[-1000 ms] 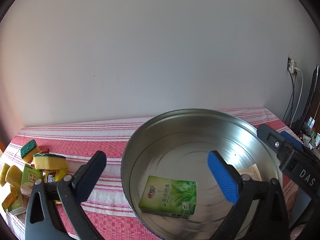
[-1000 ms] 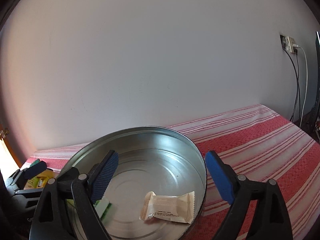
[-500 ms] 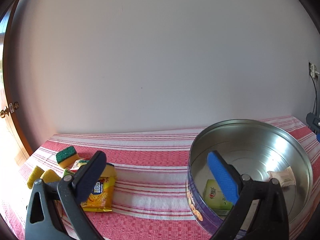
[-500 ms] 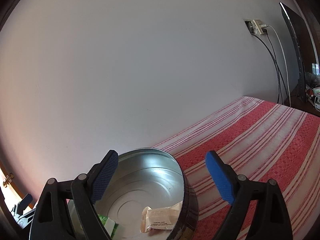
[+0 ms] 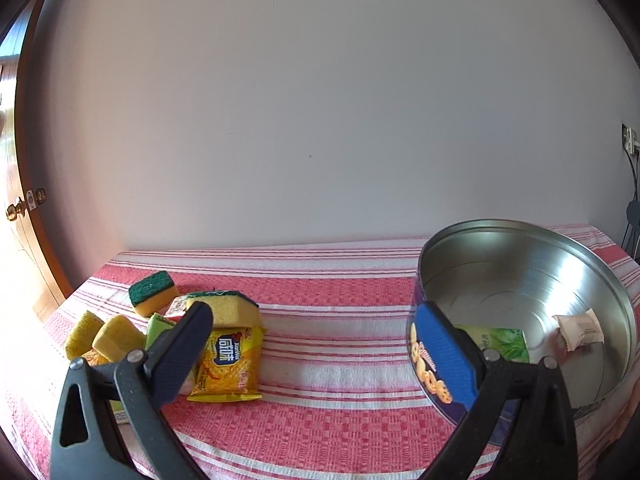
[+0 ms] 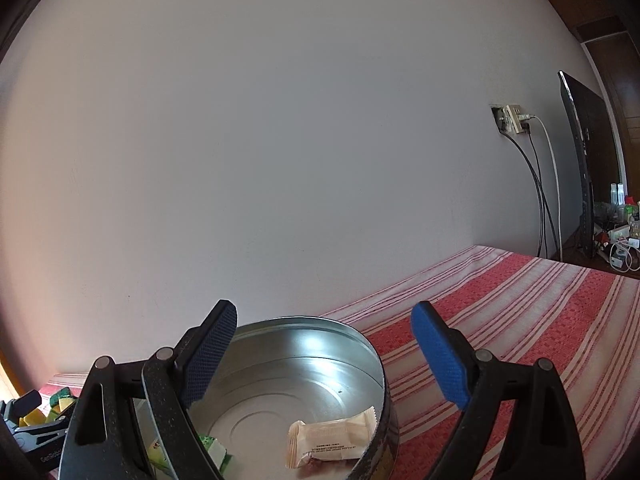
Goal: Organize objects
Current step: 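Withdraw both tools from the tin back toward the pile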
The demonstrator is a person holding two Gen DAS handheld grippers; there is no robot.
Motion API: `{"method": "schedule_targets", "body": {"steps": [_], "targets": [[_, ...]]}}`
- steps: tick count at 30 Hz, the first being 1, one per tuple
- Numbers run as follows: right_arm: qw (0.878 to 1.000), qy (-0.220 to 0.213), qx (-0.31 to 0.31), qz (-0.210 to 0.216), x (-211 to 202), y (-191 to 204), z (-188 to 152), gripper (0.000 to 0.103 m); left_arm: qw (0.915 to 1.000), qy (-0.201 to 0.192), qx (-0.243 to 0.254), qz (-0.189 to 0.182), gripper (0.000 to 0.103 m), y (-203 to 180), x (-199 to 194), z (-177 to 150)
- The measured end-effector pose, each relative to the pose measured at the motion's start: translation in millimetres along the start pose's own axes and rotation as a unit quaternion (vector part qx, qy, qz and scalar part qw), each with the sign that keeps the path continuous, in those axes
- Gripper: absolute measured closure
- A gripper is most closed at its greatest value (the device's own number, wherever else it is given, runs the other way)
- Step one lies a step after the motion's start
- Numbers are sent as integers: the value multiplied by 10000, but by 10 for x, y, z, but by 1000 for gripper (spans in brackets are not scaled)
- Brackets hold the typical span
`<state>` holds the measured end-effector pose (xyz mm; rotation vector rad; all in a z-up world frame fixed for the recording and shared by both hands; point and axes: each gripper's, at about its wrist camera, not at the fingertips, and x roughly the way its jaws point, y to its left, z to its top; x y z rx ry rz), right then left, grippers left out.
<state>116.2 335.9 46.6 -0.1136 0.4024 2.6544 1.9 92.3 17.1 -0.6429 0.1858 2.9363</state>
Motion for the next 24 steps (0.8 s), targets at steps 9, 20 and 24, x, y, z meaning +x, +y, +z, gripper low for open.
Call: {"method": "schedule_targets", "body": {"steps": [9,20,24], "targets": [[9993,158,-230,257,-98,275,-152,12,9995,211,-136,195,1,439,66,-157],[9952,383,-496,756,-239,735,-327,12,9983,328,-263,400,1,1001,71,-240],[9919,507,-573,1017,-282,969,-416,12,9974,368,-289,542,1,1245,57,-293]]}}
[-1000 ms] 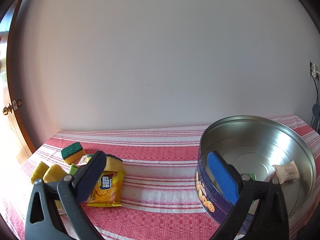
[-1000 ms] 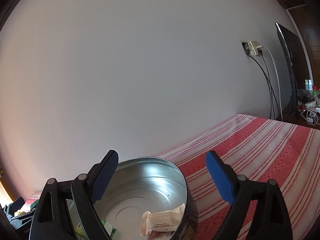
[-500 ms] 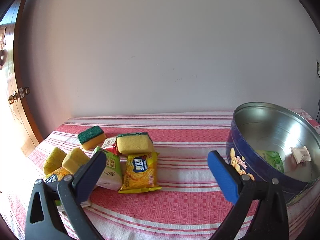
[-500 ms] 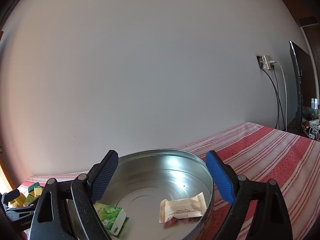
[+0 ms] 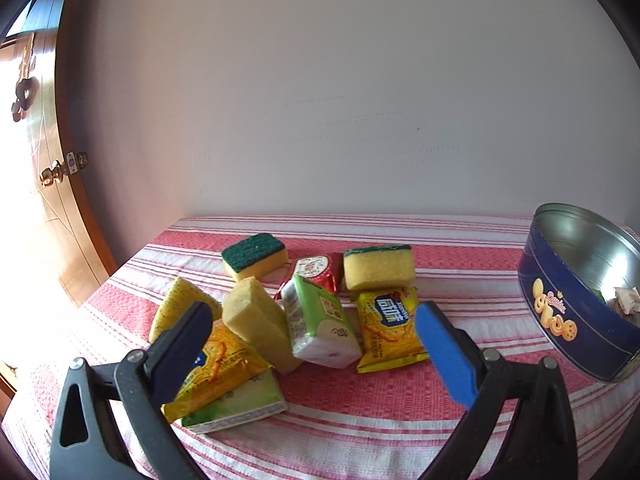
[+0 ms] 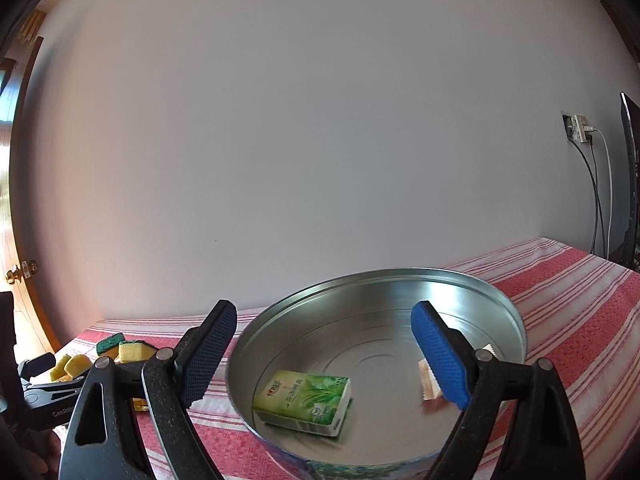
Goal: Organize objects
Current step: 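Withdraw both tools from the tin back toward the pile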
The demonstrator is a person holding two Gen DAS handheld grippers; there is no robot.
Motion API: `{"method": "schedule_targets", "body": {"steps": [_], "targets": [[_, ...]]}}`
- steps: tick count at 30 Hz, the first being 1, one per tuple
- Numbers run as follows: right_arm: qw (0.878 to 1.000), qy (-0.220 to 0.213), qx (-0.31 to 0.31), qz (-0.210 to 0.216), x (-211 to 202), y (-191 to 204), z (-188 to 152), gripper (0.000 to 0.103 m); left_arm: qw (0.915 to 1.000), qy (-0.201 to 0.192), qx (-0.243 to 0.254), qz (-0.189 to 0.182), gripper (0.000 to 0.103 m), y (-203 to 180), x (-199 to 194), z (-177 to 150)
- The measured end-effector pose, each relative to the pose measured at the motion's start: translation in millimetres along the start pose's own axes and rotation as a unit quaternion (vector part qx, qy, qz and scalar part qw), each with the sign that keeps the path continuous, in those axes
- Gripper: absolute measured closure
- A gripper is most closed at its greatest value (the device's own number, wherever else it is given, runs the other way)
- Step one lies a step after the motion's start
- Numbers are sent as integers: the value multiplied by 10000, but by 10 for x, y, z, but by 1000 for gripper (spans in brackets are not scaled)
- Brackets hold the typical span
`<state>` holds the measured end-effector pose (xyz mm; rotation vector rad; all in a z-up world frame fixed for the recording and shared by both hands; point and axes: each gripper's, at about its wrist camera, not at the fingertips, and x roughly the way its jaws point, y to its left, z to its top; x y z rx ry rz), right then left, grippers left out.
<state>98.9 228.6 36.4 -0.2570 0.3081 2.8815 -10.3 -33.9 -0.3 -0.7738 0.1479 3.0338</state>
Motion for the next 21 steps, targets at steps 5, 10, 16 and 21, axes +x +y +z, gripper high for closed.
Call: {"method": "schedule_targets", "body": {"steps": [5,10,16,21], "targets": [[9987,248,-235,382,37,367,-84,12,9999,28,57,101,1,301,-9,-52],[9939,537,-583,765,82,764,-192,12,9997,243,-45,13,1,640,66,-103],[9868,848,-910,1037,120,1243,-335,12,9971,650,-280,-260,1,914,236,-111],[9819,1160,-950,1155,213,1387,-404,12,9943,899,-262,-506,1,985,354,-123]]}}
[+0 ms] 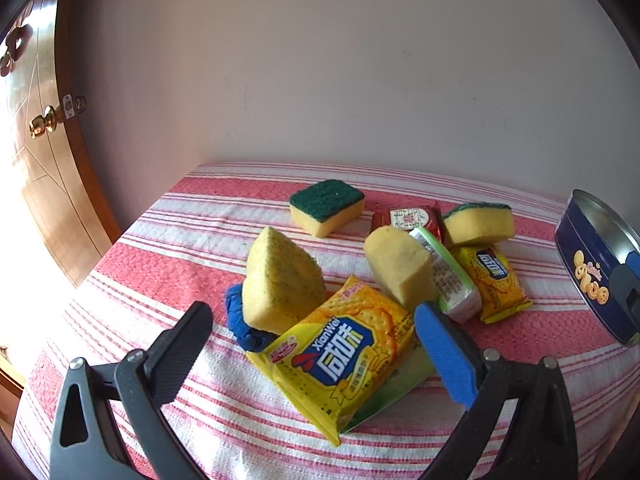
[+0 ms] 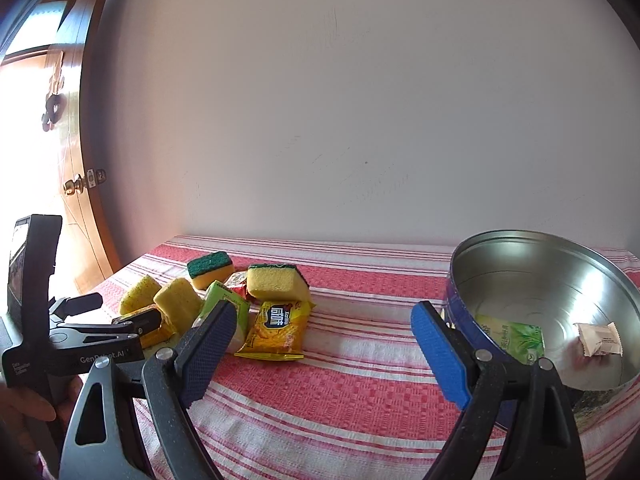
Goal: Organize objects
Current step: 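Withdraw both tools from the tin back toward the pile, then grasp yellow biscuit packet with left tool while right tool grasps another yellow packet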
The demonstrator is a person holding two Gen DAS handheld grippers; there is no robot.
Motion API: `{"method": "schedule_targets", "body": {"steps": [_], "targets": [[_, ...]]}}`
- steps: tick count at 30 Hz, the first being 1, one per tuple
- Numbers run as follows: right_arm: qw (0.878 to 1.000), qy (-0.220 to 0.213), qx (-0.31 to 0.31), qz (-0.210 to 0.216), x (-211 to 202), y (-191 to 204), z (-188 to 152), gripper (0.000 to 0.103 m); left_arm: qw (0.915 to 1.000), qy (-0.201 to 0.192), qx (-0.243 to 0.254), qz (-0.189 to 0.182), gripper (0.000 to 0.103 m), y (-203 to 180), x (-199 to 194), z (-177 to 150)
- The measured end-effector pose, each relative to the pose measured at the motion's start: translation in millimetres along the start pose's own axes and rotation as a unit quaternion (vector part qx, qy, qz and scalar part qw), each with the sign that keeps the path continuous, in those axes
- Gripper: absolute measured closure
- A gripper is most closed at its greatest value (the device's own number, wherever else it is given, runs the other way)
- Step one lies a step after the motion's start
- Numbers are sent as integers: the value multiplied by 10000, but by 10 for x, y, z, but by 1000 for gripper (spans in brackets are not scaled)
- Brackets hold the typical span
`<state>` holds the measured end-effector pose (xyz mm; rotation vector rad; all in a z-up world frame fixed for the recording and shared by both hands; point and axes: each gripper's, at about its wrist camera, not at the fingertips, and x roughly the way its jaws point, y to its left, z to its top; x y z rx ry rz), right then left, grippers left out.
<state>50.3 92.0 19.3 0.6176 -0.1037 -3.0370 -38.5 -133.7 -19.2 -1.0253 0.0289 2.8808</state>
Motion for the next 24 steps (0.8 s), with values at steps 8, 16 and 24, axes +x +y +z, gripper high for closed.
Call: {"method": "schedule_targets", "body": {"steps": [8,16,24], "targets": [[9989,452,96,72,178,17,-2,12,9988,260,236,-342,30,-85,66,-16],[9955,810,485,128,309,-117,-30,12,9967,-78,637,-506,55,-246,-70,-25],[9912,1184,532,263,565,2,-8,12,9951,-337,-191,-911,91,83,-161,20]]}}
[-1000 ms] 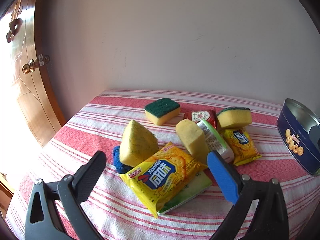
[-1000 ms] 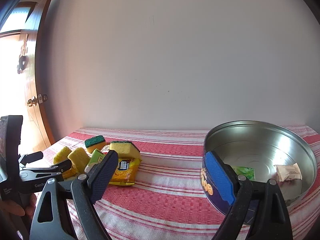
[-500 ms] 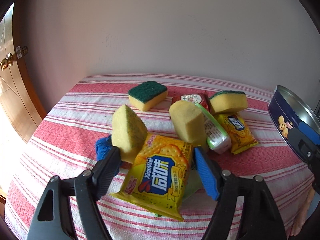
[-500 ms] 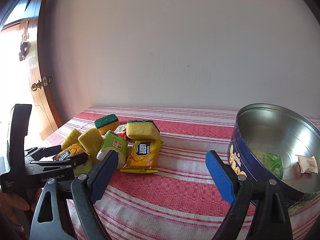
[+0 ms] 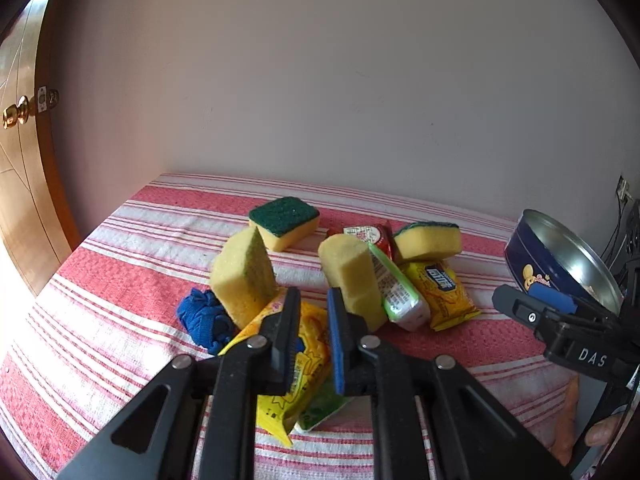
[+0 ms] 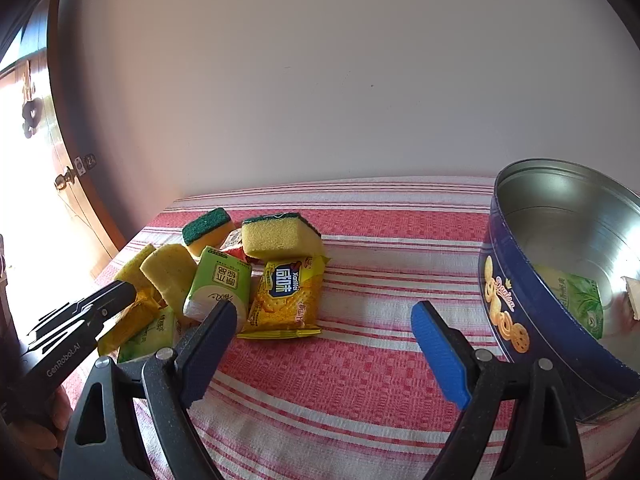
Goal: Organize objects
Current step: 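Grasp yellow biscuit packet with left tool while right tool grasps another yellow packet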
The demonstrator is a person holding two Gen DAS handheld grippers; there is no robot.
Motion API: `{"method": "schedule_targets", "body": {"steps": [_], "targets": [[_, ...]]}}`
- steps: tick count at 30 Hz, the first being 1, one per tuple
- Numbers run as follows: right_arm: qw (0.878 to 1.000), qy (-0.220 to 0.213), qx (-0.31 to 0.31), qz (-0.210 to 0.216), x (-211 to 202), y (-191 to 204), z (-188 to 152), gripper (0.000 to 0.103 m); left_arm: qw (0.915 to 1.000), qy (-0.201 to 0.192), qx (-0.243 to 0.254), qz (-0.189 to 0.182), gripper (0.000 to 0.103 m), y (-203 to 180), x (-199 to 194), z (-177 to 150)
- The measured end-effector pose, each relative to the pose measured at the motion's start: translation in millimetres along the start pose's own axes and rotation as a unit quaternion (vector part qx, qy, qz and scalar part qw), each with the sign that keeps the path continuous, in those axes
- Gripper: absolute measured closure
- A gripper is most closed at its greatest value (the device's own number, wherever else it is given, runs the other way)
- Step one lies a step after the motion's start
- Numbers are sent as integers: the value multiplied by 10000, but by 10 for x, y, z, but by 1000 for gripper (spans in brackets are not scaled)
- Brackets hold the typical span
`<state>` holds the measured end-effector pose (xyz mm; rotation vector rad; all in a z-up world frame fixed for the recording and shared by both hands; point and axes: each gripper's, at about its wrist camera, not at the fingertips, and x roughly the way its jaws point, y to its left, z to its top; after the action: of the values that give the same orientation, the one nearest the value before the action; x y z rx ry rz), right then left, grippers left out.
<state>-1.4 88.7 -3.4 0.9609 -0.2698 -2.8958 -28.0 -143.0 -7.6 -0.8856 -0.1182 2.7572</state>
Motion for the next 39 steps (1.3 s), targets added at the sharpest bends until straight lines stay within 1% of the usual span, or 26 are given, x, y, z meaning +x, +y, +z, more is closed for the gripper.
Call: {"method": "schedule_targets", "body": {"steps": [1,3,4,6,7,8,9,12,14,17,18,19,21,22,23,24,25,26,27,28,29,32,34,37,39], "targets": [[10000,49,-16,16,35,25,9,12,10000,35,-69,-33,91,31,5,1],[9999,134,-66,3,90,68,21,12,9997,128,-186,50,90,78,24,-5],[9998,166,-82,-13,116,90,26,12,9996,140,-230,77,86,101,23,-5],[9997,236,-107,-28,172,124,40,12,9995,183,-235,77,67,137,10,-25],[9996,275,-112,-34,197,134,39,12,9994,213,-235,100,44,151,4,-40],[9994,322,-116,-38,227,145,44,12,9993,251,-251,114,27,164,4,-50],[9992,382,-121,-47,261,153,48,12,9991,276,-282,122,25,183,2,-63],[9982,590,-99,-93,373,164,61,12,9977,449,-491,120,25,289,41,-83],[9971,750,-77,-138,469,172,73,12,9964,565,-616,100,20,343,74,-98],[9952,967,-64,-159,594,173,98,17,9972,600,-445,0,20,278,80,-110],[9943,1054,-65,-172,639,175,99,20,9975,612,-349,-11,20,241,83,-111],[9936,1116,-57,-182,675,176,102,22,9976,644,-258,-30,20,198,102,-108],[9929,1142,-160,-282,723,212,136,22,9970,760,-115,-48,21,129,147,-117],[9926,1151,-194,-325,755,231,151,22,9965,826,-77,-64,24,114,170,-123],[9922,1173,-232,-363,774,259,152,22,9961,878,-74,-90,30,112,189,-124],[9916,1191,-305,-409,792,286,160,22,9957,908,-100,-137,32,121,202,-125],[9911,1208,-364,-433,810,309,164,22,9956,908,-150,-200,37,136,202,-128],[9909,1205,-396,-447,819,322,162,24,9953,910,-206,-249,39,154,208,-128],[9910,1186,-431,-446,810,330,161,32,9952,910,-252,-256,40,137,233,-132],[9905,1180,-516,-481,805,335,158,45,9952,897,-281,-265,44,147,227,-134],[9899,1182,-585,-515,803,344,151,49,9952,880,-297,-295,50,150,220,-135],[9910,1165,-507,-411,760,274,135,49,9957,794,-337,-326,51,161,182,-133],[9926,1130,-374,-244,719,218,113,49,9962,684,-424,-336,51,196,138,-129],[9942,1053,-205,-84,578,114,73,49,9972,350,-504,-418,52,259,9,-113],[9957,908,-109,112,443,44,53,49,9983,73,-435,-369,52,251,-80,-92]]}}
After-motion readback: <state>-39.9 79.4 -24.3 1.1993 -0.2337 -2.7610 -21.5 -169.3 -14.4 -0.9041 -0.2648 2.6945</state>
